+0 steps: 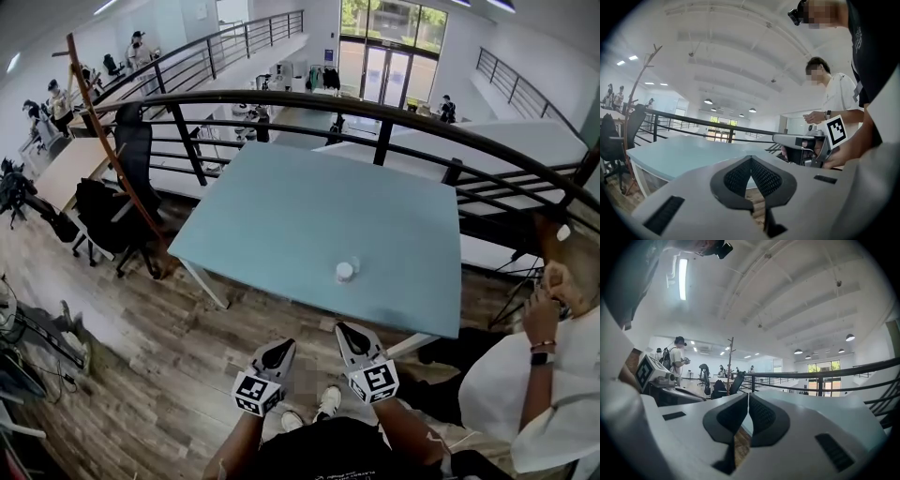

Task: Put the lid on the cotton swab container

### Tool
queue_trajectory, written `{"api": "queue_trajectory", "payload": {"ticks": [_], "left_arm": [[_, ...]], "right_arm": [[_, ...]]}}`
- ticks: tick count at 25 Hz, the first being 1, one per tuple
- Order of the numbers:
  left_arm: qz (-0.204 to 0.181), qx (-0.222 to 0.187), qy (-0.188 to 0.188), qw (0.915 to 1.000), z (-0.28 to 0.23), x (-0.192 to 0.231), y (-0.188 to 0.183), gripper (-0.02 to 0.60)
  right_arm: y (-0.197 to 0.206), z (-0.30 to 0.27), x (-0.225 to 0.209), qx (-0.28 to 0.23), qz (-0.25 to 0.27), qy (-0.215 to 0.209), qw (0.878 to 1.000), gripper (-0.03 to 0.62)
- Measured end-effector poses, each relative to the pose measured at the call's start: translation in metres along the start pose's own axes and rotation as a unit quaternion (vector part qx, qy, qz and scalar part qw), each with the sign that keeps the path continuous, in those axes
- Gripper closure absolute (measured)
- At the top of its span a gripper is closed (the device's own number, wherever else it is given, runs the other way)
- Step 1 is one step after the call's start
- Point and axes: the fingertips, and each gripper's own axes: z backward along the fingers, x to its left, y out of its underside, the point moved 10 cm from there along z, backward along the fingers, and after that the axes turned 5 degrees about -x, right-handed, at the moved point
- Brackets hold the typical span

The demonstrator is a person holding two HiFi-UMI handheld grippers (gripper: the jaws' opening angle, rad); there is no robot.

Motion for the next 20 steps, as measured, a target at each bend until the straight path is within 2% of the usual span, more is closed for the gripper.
{"api": "queue_trajectory", "payload": {"ticks": [12, 20], "left_arm": [[-0.007, 0.003, -0.004, 1.0, -0.056, 0.003, -0.006, 0.569], [-0.01, 0.004, -0.004, 0.9999, -0.085, 0.003, -0.012, 0.569]], "right_arm": [[0.001, -0.026, -0.047, 0.0, 0.014, -0.009, 1.0, 0.572], [0.003, -0.041, -0.068, -0.003, -0.001, -0.023, 1.0, 0.573]]}}
